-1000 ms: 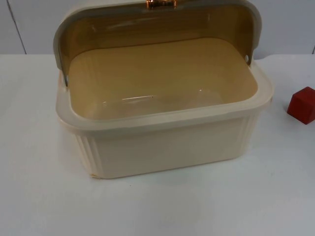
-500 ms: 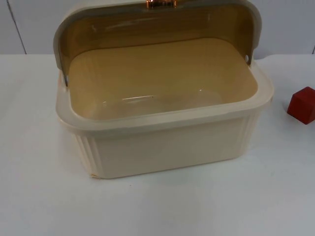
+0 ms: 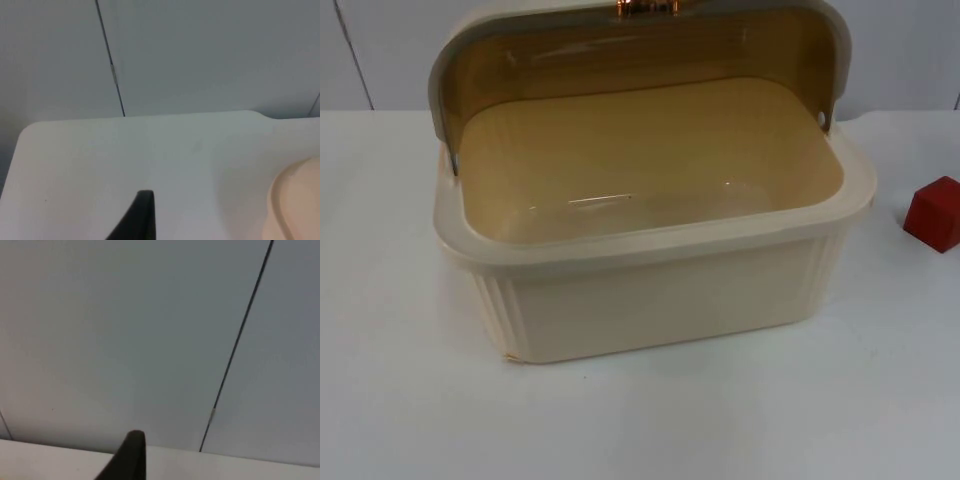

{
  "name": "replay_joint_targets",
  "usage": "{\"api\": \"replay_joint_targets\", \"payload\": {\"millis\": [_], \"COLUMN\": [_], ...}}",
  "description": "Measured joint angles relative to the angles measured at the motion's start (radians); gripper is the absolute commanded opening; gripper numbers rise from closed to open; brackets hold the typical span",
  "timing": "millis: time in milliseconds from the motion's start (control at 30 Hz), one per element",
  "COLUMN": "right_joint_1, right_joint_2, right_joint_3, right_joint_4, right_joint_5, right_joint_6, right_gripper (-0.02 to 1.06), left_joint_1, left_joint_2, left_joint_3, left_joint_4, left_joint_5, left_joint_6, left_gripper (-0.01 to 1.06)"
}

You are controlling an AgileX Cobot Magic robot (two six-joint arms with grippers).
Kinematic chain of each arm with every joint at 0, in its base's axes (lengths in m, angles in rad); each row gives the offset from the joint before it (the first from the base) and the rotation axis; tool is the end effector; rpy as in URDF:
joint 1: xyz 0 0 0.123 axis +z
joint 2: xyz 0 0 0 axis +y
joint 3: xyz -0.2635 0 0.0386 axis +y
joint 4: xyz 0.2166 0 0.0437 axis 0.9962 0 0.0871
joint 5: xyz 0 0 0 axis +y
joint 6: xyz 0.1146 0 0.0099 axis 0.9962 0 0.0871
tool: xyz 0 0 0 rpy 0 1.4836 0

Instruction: Open the box lid with the left hand, place the block into the box with the right hand, then close the box lid with the left hand.

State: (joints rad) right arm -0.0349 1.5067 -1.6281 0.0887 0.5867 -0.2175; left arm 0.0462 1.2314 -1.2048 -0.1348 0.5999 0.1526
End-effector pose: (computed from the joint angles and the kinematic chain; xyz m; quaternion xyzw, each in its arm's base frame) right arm 0.3382 -0.0062 0.4157 -0.0587 0.8247 -0.0299 0.5618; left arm 0.2651 0.0035 0.3637 0.0166 0.8683 -0.0114 0.4956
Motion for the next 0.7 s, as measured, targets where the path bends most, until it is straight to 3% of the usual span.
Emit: {"api": "replay_joint_targets", "payload": {"millis": [167,300,700], "right_joint_1": [-0.031,-0.031,0.06], "right_joint_2": [0.115,0.2,0.49], "right_joint_3": [0.0,0.0,0.0], "right_joint_4": [0.081,0.097,0.116], "right_joint_5": [-0.079,-0.112,-0.066], "right_joint_6": [-0.134,-0.162,-0.228], "right_gripper": [1.05,1.05,1.05], "left_joint_1": [0.0,0.0,0.0], "left_joint_2": [-0.002,-0.002,-0.002], "left_joint_3": [0.0,0.0,0.0], "left_joint_4": [0.0,0.0,0.0], "left_joint_5": [0.006,0.013,0.046], "left_joint_6": [0.0,0.0,0.0], "left_gripper": [1.05,1.05,1.05]}}
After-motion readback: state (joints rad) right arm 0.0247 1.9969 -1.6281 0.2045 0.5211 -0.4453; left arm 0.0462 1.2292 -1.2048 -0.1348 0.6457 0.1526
